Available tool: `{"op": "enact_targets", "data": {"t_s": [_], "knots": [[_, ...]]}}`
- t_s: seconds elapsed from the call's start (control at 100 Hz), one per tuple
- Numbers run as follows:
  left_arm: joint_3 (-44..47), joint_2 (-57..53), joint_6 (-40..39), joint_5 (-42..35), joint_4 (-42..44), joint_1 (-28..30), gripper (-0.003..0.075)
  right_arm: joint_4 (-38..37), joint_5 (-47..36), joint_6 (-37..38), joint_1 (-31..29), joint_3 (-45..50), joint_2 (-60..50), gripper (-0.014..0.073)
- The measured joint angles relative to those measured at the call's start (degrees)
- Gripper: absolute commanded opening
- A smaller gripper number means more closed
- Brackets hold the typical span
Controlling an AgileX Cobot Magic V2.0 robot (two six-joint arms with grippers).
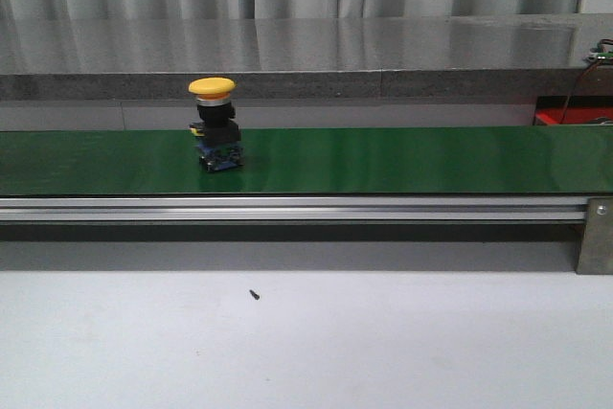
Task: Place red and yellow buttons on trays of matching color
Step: 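Lower the second yellow button onto the conveyor start and release it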
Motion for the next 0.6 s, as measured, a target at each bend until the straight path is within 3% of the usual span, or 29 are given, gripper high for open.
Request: {"op": "enact_targets", "data": {"t_s": [0.26,0.33,0.5,0.6], "knots": [[0.1,2.4,0.0,-0.5,0.0,-0.6,0.0164,0.0,0.0,0.0,0.0,0.0,0.0,-0.0118],[0.1,2.4,0.0,-0.3,0.0,-0.6,0.025,0.0,0.0,0.0,0.0,0.0,0.0,-0.0118],[0.1,2.4,0.0,0.0,-1.0,-0.6,0.0549,0.0,0.0,0.0,0.0,0.0,0.0,-0.0118],[0.1,2.4,0.0,0.1,-2.3,-0.7,0.0602,0.0,0.0,0.0,0.0,0.0,0.0,-0.0118]]}}
